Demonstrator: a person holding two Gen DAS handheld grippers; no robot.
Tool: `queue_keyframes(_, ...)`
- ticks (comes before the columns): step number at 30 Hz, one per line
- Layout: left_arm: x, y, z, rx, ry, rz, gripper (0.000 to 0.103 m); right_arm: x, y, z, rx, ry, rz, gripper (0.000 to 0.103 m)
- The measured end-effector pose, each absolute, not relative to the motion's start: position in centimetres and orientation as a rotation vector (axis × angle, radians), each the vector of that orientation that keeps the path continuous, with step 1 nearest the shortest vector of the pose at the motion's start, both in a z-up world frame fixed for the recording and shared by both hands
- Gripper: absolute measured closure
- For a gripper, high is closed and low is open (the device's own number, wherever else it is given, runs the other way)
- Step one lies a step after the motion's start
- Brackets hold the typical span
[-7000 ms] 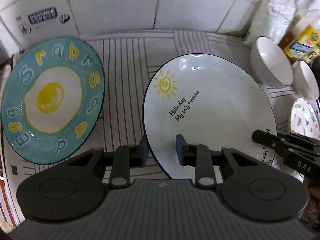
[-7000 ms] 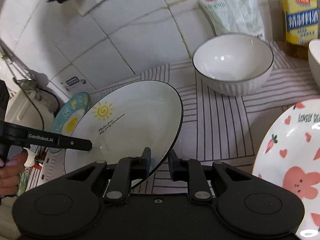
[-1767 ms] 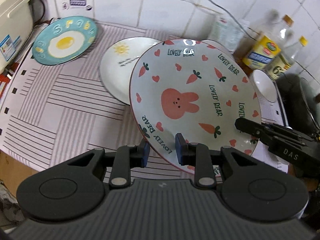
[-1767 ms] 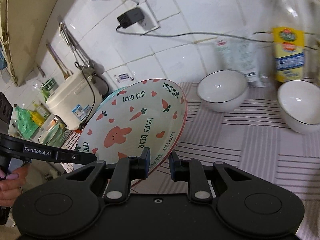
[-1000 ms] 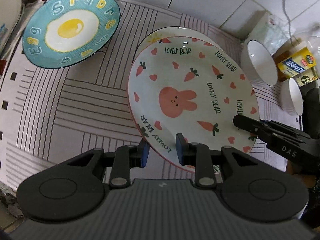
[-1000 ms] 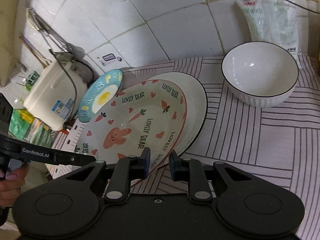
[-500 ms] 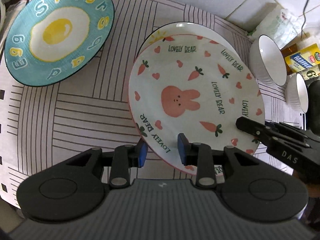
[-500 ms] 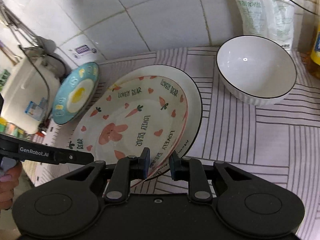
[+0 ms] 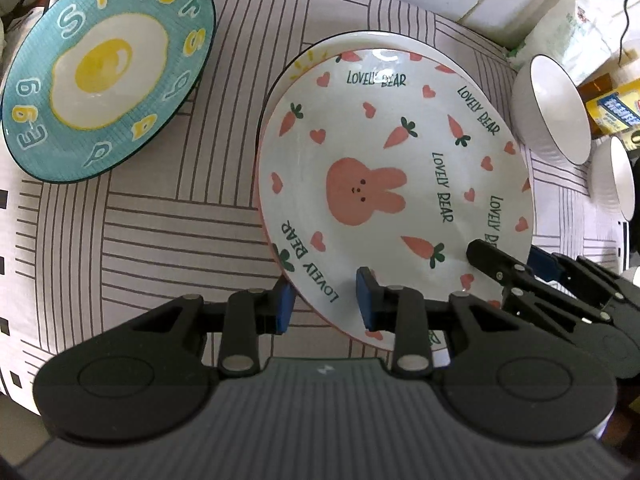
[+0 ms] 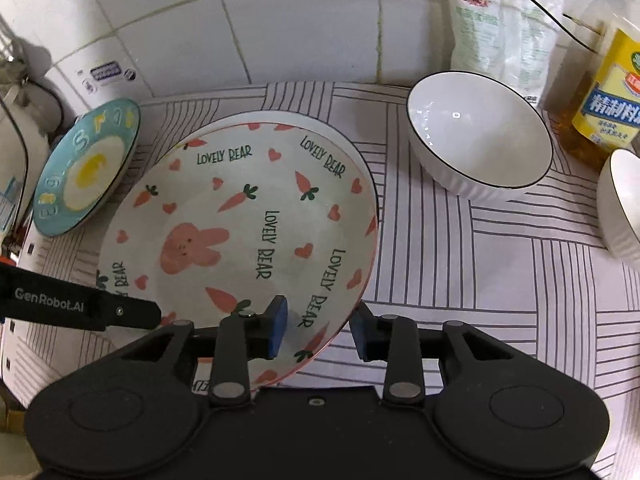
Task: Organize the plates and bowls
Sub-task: 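Lower the bunny plate onto the sun plate and open both grippers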
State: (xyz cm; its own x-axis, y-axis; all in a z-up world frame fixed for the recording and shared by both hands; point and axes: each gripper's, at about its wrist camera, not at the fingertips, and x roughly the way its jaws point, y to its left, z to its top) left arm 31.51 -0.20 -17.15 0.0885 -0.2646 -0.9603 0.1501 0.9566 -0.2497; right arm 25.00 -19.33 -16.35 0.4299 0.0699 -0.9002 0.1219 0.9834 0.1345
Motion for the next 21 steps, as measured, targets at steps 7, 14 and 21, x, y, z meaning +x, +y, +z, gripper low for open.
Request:
queue_keyframes(7,31.5,0.4,-16.8,-0.123,1.422,-0.283,0.080,24.3,-19.3,-16.9,0.149,1.062,-0.010,0.064)
queue_keyframes(14,28.6,2.1,-13.5,-0.123,1.350,-0.276,0.080,21.4,-19.2,-14.4,0.137,1.012,0.099,0.064)
queue_keyframes(21,24.7,3.2,-8.8,-0.102,1.244,-0.257,0.078,18.5,-18.9,-9.2,0.088,0.905,0.227,0.063)
